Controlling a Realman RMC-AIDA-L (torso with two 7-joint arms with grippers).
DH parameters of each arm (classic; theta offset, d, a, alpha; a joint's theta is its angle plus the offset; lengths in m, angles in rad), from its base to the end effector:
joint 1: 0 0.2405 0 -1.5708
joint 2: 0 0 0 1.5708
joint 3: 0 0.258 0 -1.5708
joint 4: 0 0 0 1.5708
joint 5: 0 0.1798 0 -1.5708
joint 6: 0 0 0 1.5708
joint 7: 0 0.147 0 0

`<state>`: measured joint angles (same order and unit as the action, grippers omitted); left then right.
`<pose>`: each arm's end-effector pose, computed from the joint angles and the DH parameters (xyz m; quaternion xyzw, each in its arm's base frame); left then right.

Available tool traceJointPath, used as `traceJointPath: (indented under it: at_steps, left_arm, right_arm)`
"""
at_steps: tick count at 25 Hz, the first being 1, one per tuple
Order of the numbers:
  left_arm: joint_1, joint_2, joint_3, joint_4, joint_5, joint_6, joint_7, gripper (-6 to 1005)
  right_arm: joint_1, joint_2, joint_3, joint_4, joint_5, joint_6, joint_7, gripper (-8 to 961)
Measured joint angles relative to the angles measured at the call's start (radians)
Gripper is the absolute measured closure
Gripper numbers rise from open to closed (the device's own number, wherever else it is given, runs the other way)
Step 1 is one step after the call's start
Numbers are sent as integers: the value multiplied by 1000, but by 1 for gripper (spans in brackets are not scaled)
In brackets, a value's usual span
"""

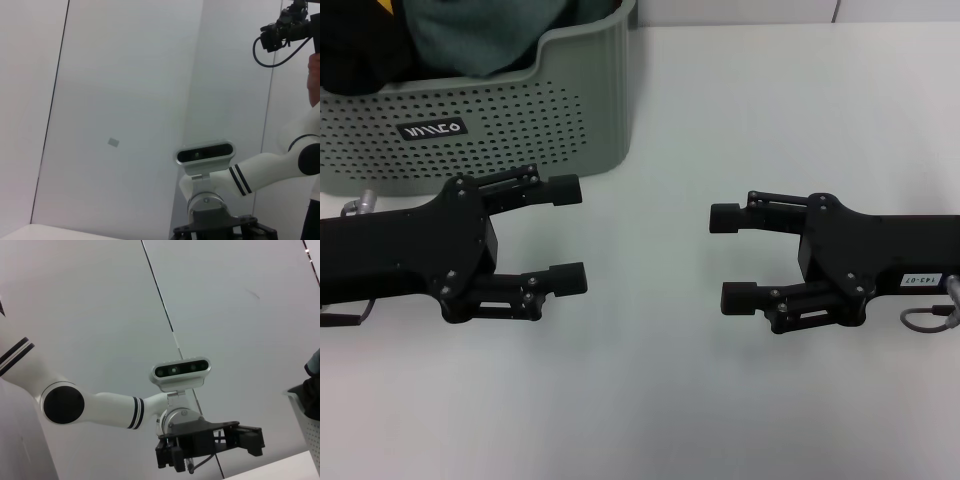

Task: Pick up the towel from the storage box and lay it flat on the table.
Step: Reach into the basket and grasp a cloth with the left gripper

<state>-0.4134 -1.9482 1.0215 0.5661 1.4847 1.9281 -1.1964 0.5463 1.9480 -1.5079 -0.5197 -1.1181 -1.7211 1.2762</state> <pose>-0.2251 0.2504 0.0373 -0.9107 -0.0852 -0.4038 0.0168 0.1767 0.2731 -0.0068 0.9101 -0.1095 -0.3947 0.0630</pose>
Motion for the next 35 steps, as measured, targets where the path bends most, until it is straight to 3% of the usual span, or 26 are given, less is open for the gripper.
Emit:
traceJointPath:
  at_steps: [12,14,16,18,19,20,22,24,26,29,35]
  left_arm:
    - [4,-11,-25,21,-4,-9,-22,164]
    - [2,-25,-68,83,-5,-17,-77,167]
    - [8,-52,-126,219,3,-43,-182,170]
    - [20,-84,-166,424,38,-126,-328,173]
    - [20,-84,-166,424,38,-126,-328,175]
    - [35,-111,-174,599,84,-204,-415,176]
    - [42,-129,-175,724,134,-255,-458,180]
    - [43,-144,-163,868,233,-336,-520,183]
    - [32,-144,-143,952,328,-402,-580,186]
    - [-11,-143,-128,1022,508,-492,-670,191]
    - [-116,-144,-126,1014,811,-569,-819,201]
  right_arm:
    - [0,0,0,0,0,0,-7,82]
    - [0,0,0,1,0,1,-11,82]
    - [0,0,0,1,0,2,-12,82]
    - [0,0,0,1,-1,6,-12,81]
    - [0,0,0,2,-1,10,-12,81]
    - [-2,1,0,2,-2,14,-12,81]
    - [-9,4,-1,2,-3,20,-14,81]
    - [-24,8,-1,3,-3,24,-20,81]
    - [-38,11,0,3,-3,26,-30,81]
    - [-61,14,5,5,-3,32,-39,82]
    - [-76,25,11,18,-3,41,-49,82]
